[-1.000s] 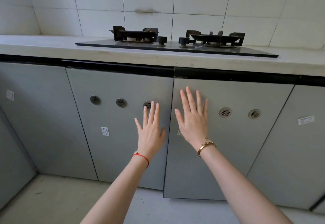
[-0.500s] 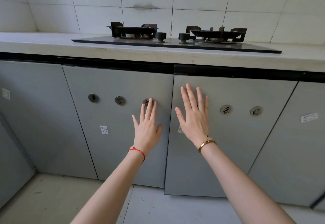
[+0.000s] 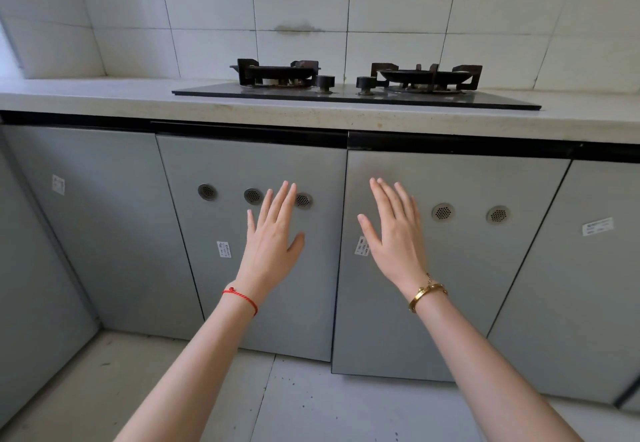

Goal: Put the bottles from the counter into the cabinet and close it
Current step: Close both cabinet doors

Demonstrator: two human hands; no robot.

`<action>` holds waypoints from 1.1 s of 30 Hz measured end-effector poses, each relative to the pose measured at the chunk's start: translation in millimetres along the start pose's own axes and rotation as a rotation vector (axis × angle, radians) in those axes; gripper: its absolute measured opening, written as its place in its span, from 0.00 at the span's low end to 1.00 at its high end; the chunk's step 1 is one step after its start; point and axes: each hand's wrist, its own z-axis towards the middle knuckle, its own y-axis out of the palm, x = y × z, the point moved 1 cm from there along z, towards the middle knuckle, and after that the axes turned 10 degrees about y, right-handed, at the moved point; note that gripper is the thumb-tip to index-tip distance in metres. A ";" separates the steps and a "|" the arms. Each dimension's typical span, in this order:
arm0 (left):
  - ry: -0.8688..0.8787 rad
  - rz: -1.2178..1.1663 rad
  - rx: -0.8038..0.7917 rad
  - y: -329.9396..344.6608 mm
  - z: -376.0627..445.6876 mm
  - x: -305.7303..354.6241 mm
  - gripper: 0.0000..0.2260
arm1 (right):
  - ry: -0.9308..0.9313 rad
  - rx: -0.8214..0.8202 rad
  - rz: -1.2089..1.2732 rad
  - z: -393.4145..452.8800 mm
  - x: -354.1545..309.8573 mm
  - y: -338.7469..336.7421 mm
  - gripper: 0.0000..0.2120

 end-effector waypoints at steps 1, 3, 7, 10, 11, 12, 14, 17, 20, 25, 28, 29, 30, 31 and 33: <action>0.007 -0.001 0.001 -4.4 -4.2 1.3 0.35 | -0.005 0.003 0.011 -5.3 -1.0 -3.7 0.28; 0.016 -0.004 0.002 -11.6 -13.1 4.5 0.35 | -0.015 0.006 0.036 -15.5 -2.6 -9.9 0.28; 0.024 -0.010 0.009 -18.9 -27.4 11.8 0.34 | -0.027 0.003 0.068 -29.5 -3.3 -15.8 0.28; 0.017 -0.020 0.014 -19.4 -32.7 14.5 0.33 | -0.025 0.001 0.081 -32.6 -2.0 -14.4 0.28; 0.015 -0.021 0.016 -18.8 -33.3 14.8 0.33 | -0.026 0.001 0.084 -32.3 -1.4 -13.5 0.28; 0.013 -0.022 0.017 -18.0 -33.4 14.9 0.33 | -0.025 -0.001 0.088 -31.3 -0.9 -12.3 0.28; 0.009 -0.023 0.020 -15.7 -31.5 14.3 0.33 | -0.029 -0.007 0.093 -27.9 0.3 -8.4 0.28; -0.008 -0.028 0.028 -9.8 -25.7 11.7 0.33 | -0.036 -0.018 0.108 -19.0 2.5 0.7 0.28; -0.036 -0.043 0.038 -6.2 -17.1 7.6 0.34 | -0.049 -0.038 0.133 -6.8 5.1 11.0 0.28; -0.119 -0.062 0.011 -24.7 11.3 14.8 0.32 | -0.026 -0.137 0.145 15.5 1.7 2.1 0.28; -0.153 -0.068 -0.029 -52.8 32.8 27.7 0.32 | 0.012 -0.213 0.144 35.8 -8.2 -21.6 0.28; -0.164 -0.064 -0.046 -64.5 40.5 32.6 0.32 | 0.024 -0.236 0.147 44.7 -12.6 -31.4 0.28; -0.177 -0.063 -0.061 -77.9 49.1 38.0 0.33 | 0.031 -0.259 0.155 54.0 -18.0 -42.5 0.29; -0.188 -0.063 -0.075 -91.5 57.6 43.0 0.33 | 0.034 -0.279 0.159 63.1 -23.0 -54.1 0.29; -0.206 -0.061 -0.106 -120.6 76.5 54.6 0.33 | 0.037 -0.311 0.148 83.0 -33.5 -80.6 0.29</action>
